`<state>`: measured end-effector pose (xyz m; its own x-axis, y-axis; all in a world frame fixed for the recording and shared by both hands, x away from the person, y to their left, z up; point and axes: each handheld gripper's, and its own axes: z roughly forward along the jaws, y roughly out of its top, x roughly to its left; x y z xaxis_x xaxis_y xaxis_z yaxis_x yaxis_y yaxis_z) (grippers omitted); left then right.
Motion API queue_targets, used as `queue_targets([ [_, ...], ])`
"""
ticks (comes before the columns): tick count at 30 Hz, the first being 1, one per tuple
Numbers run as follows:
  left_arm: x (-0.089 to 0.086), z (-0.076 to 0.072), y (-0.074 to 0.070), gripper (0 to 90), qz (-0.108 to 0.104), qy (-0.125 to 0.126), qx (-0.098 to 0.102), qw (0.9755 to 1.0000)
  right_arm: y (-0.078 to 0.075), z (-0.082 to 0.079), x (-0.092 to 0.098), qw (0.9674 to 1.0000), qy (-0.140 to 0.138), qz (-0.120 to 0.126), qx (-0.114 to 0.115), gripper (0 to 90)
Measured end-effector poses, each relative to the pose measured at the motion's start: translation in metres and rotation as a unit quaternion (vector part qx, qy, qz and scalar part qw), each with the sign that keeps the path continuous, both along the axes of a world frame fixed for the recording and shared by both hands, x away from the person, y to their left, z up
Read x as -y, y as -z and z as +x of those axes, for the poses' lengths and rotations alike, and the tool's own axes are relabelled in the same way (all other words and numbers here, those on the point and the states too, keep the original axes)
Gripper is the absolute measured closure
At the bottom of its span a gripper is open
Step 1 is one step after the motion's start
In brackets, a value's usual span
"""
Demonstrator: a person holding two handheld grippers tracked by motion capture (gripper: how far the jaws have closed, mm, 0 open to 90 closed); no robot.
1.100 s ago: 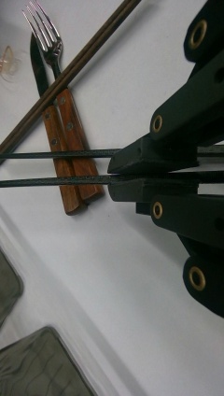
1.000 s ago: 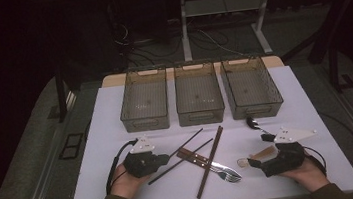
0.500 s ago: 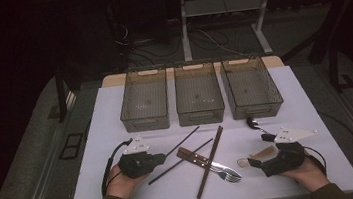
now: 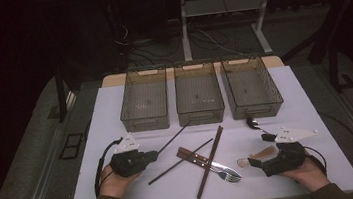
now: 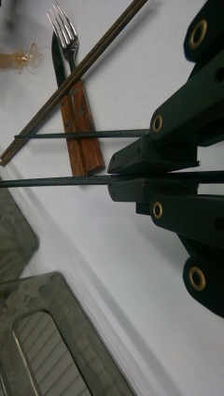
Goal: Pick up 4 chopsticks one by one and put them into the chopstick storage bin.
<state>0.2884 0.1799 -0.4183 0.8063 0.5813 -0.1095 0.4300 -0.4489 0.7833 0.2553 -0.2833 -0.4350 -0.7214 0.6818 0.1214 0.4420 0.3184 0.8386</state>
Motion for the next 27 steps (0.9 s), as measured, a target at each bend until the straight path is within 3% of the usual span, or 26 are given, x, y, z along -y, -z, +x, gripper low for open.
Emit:
queue_targets([
  [27,-0.036,0.012,-0.004,85.1,-0.018,-0.068,0.009,0.9975,0.000,0.000,0.001,1.0000,0.001,0.001,0.003,0.2],
])
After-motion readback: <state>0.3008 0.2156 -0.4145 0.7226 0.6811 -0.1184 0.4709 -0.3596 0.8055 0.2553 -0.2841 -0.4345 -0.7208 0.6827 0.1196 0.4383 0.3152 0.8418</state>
